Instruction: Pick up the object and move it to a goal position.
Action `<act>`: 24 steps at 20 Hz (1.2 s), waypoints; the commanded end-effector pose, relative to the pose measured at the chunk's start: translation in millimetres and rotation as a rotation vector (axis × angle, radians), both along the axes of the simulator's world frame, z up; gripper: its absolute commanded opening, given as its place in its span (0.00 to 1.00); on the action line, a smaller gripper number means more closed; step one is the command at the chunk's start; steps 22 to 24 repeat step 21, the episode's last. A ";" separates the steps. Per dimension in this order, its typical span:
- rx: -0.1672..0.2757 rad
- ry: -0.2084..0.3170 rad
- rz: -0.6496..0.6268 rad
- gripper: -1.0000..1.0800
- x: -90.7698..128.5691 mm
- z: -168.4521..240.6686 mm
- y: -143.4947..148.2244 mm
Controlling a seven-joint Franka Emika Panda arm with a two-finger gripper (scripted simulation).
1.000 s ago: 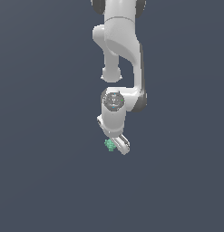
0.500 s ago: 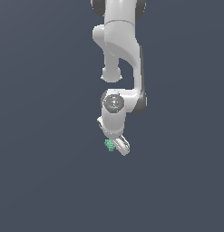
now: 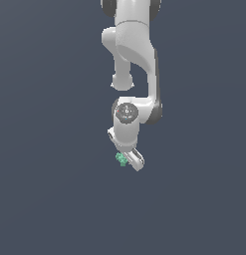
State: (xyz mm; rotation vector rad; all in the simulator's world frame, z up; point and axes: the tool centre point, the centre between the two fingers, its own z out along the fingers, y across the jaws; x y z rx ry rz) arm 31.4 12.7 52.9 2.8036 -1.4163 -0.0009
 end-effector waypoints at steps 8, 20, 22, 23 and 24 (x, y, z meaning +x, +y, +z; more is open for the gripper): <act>0.000 -0.001 0.001 0.00 10.1 46.6 56.1; 0.000 -0.001 0.001 0.00 22.3 89.3 107.8; 0.000 -0.001 0.001 0.00 22.4 89.5 108.0; 0.000 -0.001 0.001 0.00 22.4 89.5 108.0; 0.000 -0.001 0.001 0.00 22.4 89.5 108.0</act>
